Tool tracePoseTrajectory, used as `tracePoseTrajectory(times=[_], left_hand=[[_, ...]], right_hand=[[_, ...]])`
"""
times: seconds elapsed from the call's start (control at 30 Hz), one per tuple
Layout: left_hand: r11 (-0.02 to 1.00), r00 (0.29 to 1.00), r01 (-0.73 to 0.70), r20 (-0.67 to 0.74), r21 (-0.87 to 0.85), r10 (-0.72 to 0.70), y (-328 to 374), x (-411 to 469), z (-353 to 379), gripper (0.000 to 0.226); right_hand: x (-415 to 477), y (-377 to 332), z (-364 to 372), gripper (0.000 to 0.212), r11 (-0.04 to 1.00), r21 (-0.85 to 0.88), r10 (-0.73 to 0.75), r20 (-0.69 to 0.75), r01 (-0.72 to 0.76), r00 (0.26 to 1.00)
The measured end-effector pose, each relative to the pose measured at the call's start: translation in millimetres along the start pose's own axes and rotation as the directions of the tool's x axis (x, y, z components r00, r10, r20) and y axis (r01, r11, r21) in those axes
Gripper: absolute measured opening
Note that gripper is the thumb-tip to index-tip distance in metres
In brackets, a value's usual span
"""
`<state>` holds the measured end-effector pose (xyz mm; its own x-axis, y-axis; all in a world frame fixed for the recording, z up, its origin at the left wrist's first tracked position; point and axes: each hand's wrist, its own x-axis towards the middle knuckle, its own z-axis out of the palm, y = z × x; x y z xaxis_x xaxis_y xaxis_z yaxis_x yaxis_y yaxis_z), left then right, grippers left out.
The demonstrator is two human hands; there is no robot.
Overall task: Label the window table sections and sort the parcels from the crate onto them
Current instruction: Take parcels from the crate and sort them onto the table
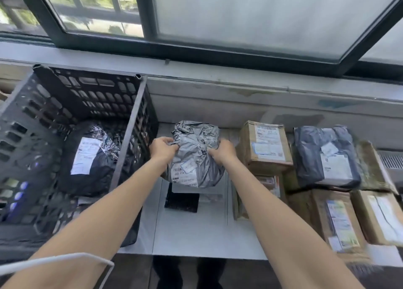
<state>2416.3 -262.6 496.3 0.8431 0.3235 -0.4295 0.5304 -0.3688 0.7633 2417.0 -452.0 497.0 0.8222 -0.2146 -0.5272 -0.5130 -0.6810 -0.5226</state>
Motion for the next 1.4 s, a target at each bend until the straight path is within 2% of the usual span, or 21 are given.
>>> tracePoseTrajectory(times=[0.1, 0.23, 0.37, 0.47, 0.53, 0.63, 0.73, 0.83, 0.87, 0.93, 1.03, 1.13, 1.2, 1.27, 1.4], left_hand=[[0.995, 1.0, -0.016, 0.028, 0.098, 0.013, -19, 1, 12, 0.034], [0.989, 0.999, 0.018, 0.042, 0.145, -0.024, -41, 1, 25, 0.036], [0.979, 0.995, 0.063, 0.058, 0.192, -0.075, -53, -4, 33, 0.036], [0.947, 0.988, 0.049, 0.122, 0.318, -0.092, -52, -13, 31, 0.041], [0.929, 0.99, -0.045, 0.139, 0.367, -0.006, -37, -20, 24, 0.041], [0.895, 0.96, -0.28, 0.107, 0.348, 0.259, 9, -23, 6, 0.034], [0.819, 0.846, -0.519, 0.006, 0.246, 0.534, 64, -19, -30, 0.028], [0.735, 0.723, -0.624, -0.161, 0.266, 0.672, 101, -9, -85, 0.027], [0.729, 0.708, -0.617, -0.198, 0.296, 0.678, 105, -4, -105, 0.028], [0.75, 0.732, -0.544, -0.223, 0.377, 0.644, 97, 11, -144, 0.03], [0.757, 0.848, -0.315, -0.188, 0.572, 0.495, 59, 35, -197, 0.037], [0.631, 0.914, -0.163, -0.125, 0.759, 0.387, 7, 50, -237, 0.04], [0.6, 0.937, -0.116, -0.112, 0.792, 0.33, -26, 57, -257, 0.039], [0.614, 0.963, -0.07, -0.108, 0.787, 0.248, -52, 61, -269, 0.038], [0.641, 0.991, 0.001, -0.087, 0.768, 0.103, -95, 67, -280, 0.035]], right_hand=[[5, 21, 12, 0.055, 0.99, 0.13, 0.046, 0.024, -0.049, 0.999], [10, 44, 26, 0.062, 0.983, 0.162, 0.076, 0.041, -0.082, 0.996], [11, 60, 36, 0.054, 0.994, 0.085, 0.068, 0.06, -0.073, 0.996], [5, 64, 38, 0.05, 0.998, -0.041, 0.041, 0.087, -0.037, 0.995], [0, 54, 33, 0.046, 0.993, -0.111, -0.027, 0.044, 0.032, 0.999], [-8, 13, 19, 0.048, 0.978, -0.128, -0.167, -0.031, 0.162, 0.985], [-16, -49, 3, 0.047, 0.945, -0.068, -0.326, -0.134, 0.32, 0.936], [-32, -120, -6, 0.045, 0.847, -0.104, -0.531, -0.233, 0.522, 0.815], [-38, -142, -5, 0.044, 0.796, -0.154, -0.605, -0.246, 0.586, 0.757], [-53, -182, 6, 0.043, 0.684, -0.258, -0.73, -0.233, 0.683, 0.643], [-71, -227, 36, 0.043, 0.529, -0.366, -0.844, -0.138, 0.766, 0.518], [-82, -254, 78, 0.045, 0.409, -0.451, -0.89, -0.003, 0.794, 0.456], [-83, -267, 106, 0.043, 0.382, -0.484, -0.883, 0.061, 0.787, 0.466], [-80, -275, 131, 0.041, 0.384, -0.518, -0.85, 0.125, 0.765, 0.512], [-71, -285, 176, 0.04, 0.474, -0.576, -0.646, 0.288, 0.666, 0.707]])
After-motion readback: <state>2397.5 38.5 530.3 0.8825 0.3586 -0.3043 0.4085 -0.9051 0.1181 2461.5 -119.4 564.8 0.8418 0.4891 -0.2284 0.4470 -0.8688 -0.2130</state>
